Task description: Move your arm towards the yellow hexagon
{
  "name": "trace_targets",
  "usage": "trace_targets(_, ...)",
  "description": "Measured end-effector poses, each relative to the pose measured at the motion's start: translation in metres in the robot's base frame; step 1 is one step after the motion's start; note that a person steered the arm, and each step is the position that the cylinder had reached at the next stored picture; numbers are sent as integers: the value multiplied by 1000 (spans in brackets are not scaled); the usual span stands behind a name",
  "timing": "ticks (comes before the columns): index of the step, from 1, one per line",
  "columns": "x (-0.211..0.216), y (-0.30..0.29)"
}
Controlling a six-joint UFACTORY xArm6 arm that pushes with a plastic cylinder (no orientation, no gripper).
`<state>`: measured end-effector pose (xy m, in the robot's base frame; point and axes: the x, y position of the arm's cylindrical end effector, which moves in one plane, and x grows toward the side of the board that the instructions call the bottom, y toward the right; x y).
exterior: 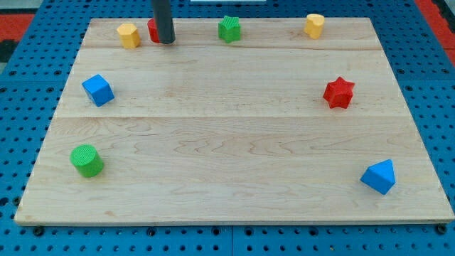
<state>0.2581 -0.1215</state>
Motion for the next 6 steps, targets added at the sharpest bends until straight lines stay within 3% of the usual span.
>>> trace_targets(1,23,-17)
trace_targets(2,23,-96)
trace_targets(3,23,-135)
trace_targets(6,9,-168)
